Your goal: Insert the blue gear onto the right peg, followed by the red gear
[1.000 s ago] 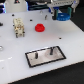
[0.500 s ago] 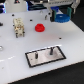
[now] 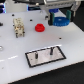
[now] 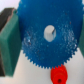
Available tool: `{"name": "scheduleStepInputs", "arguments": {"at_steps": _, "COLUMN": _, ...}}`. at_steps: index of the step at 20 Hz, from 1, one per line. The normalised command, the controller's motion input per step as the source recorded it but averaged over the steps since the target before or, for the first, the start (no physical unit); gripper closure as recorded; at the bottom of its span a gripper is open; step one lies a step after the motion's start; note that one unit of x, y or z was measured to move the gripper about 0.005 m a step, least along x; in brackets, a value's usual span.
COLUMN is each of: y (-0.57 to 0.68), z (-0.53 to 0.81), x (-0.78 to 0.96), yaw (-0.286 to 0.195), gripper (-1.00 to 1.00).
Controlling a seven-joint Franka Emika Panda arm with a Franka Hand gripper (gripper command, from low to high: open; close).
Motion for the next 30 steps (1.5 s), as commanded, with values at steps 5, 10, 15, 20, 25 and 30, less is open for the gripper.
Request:
{"name": "scheduleStepInputs", "arguments": {"at_steps": 5, "y": -0.3, "z": 0.13, "x": 0.75, "yaw": 0.0, "gripper": 1.0}}
{"name": "scheduleStepInputs", "arguments": {"at_steps": 10, "y": -0.31, "z": 0.01, "x": 0.61, "yaw": 0.0, "gripper": 1.0}}
{"name": "scheduleStepInputs", "arguments": {"at_steps": 15, "y": -0.19, "z": 0.0, "x": 0.44, "yaw": 0.0, "gripper": 1.0}}
{"name": "scheduleStepInputs", "arguments": {"at_steps": 20, "y": -0.02, "z": 0.0, "x": 0.38, "yaw": 0.0, "gripper": 1.0}}
{"name": "scheduleStepInputs", "arguments": {"at_steps": 25, "y": -0.01, "z": -0.02, "x": 0.33, "yaw": 0.0, "gripper": 1.0}}
{"name": "scheduleStepInputs", "arguments": {"at_steps": 30, "y": 0.0, "z": -0.09, "x": 0.23, "yaw": 0.0, "gripper": 1.0}}
